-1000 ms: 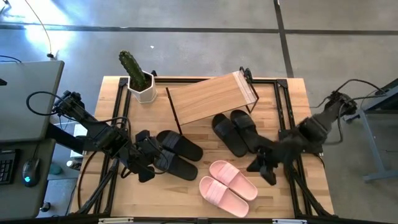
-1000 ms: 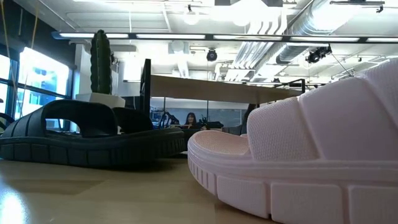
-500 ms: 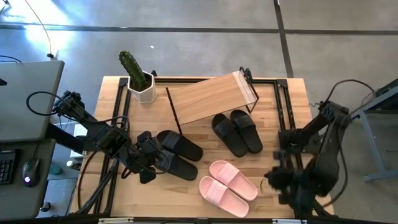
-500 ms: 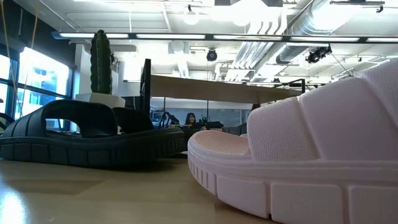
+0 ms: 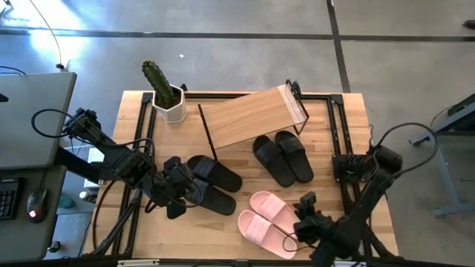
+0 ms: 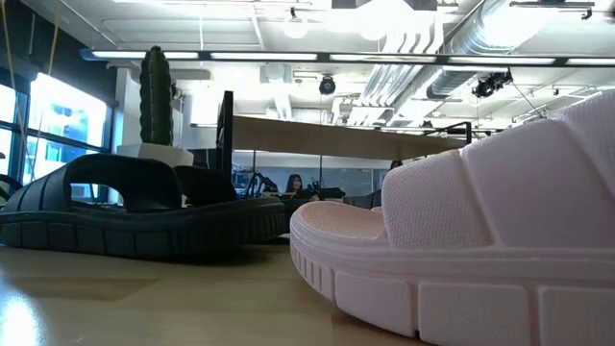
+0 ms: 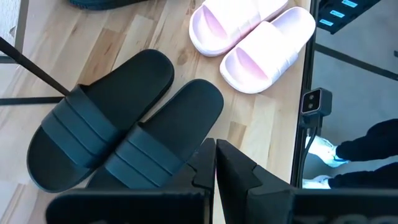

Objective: Pick and place slides into the shelf
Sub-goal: Put the pink slide on the shelf

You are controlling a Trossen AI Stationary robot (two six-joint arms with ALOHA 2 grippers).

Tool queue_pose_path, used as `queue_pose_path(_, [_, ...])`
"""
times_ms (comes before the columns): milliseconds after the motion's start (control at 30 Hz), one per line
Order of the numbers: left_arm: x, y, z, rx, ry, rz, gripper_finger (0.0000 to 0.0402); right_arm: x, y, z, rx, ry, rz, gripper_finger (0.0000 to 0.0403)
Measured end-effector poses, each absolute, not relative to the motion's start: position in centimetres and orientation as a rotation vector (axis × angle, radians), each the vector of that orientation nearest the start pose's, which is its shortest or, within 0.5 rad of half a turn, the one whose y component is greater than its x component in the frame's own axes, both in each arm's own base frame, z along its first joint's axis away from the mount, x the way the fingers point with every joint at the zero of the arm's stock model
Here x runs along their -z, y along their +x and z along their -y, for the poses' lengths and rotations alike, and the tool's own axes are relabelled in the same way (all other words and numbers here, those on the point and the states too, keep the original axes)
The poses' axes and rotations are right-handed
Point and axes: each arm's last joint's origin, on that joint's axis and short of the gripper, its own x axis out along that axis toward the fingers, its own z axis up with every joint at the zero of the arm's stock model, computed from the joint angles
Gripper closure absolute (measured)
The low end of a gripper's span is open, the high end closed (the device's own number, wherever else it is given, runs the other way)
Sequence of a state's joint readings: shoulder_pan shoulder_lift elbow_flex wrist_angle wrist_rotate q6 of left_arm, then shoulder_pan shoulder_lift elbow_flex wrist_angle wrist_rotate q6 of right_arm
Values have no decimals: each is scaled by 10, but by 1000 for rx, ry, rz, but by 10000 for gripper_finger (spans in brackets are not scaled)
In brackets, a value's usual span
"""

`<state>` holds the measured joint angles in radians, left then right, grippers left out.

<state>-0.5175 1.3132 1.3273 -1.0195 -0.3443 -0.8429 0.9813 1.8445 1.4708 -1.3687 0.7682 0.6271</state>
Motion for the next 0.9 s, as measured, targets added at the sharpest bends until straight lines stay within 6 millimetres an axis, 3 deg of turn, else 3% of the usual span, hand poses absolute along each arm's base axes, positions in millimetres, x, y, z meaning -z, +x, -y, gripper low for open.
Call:
queue_pose_path(167, [-342, 220, 114, -229, -362, -897, 399, -223, 208, -265, 270, -854, -929, 224])
queue_pose_path(400, [-342, 220, 114, -229, -362, -897, 399, -190, 203, -261, 316, -722, -898, 208])
queue_pose_path(633, [-342, 220, 114, -229, -362, -897, 399, -186, 197, -265, 311, -692, -881, 208])
queue_pose_path(900, [-342, 220, 114, -229, -362, -897, 399, -184, 213, -266, 283, -675, -845, 208])
